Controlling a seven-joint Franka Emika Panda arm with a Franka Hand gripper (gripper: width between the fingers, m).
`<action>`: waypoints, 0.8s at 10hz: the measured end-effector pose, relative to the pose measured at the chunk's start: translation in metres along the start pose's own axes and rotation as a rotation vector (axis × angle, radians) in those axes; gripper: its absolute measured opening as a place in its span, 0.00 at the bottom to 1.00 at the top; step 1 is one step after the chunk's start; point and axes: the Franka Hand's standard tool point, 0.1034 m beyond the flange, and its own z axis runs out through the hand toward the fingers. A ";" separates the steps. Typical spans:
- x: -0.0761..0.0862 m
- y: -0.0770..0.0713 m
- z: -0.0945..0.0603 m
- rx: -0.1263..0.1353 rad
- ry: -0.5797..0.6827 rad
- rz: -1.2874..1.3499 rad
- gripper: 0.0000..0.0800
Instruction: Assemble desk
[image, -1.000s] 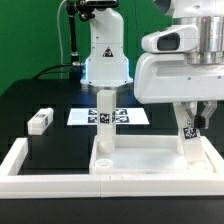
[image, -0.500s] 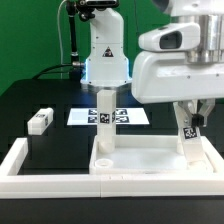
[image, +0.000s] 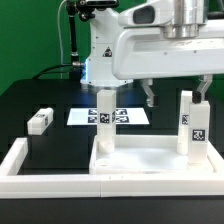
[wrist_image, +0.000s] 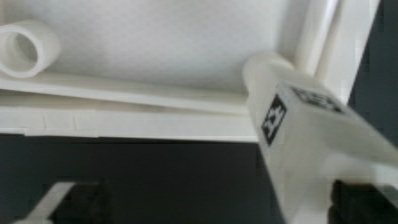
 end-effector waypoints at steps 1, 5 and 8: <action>0.005 -0.003 -0.004 -0.005 0.008 0.013 0.77; 0.011 -0.029 -0.005 0.006 -0.028 0.118 0.81; 0.019 -0.040 0.008 0.000 -0.037 0.166 0.81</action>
Offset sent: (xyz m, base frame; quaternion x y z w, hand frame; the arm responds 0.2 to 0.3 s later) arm 0.0132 0.0246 0.0090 -0.0073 -0.0558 0.0772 0.9954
